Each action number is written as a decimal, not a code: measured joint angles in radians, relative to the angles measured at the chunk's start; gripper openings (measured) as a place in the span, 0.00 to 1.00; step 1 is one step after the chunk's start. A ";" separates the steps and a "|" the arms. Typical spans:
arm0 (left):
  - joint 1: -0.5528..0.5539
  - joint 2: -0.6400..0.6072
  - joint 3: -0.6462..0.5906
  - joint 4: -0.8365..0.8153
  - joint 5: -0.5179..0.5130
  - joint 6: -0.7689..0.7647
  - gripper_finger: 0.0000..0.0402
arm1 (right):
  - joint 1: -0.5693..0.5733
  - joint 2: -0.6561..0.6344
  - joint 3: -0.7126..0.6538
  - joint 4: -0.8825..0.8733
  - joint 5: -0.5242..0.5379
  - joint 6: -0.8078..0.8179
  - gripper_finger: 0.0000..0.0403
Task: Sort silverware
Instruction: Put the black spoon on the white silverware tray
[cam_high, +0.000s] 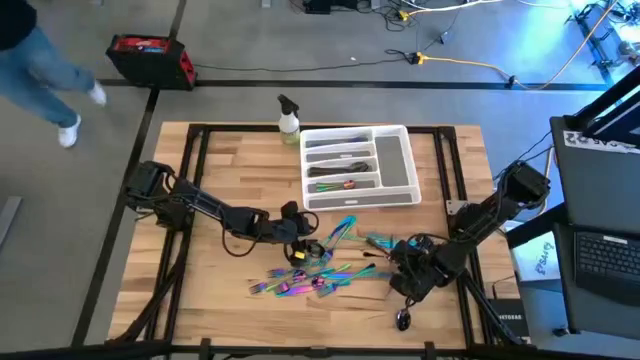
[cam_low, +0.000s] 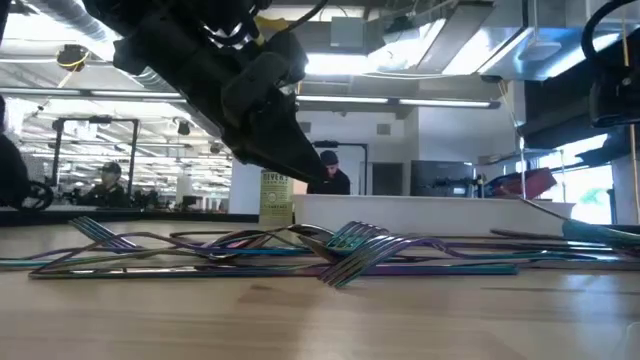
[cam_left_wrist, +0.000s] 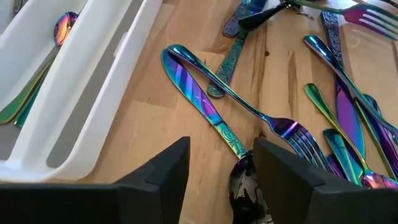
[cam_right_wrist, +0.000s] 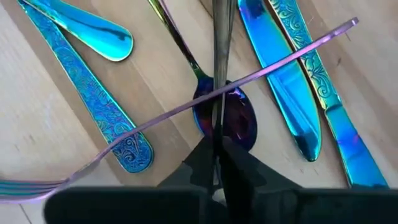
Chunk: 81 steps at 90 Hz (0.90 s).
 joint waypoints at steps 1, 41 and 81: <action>0.000 0.000 0.000 0.000 0.000 0.000 0.40 | 0.000 0.000 0.001 -0.001 0.000 0.000 0.01; 0.000 0.000 0.000 0.000 0.000 0.008 0.40 | 0.000 -0.118 0.131 -0.326 0.038 0.028 0.00; 0.000 0.000 0.000 0.000 -0.002 0.009 0.40 | -0.055 -0.167 0.164 -0.554 0.069 0.024 0.00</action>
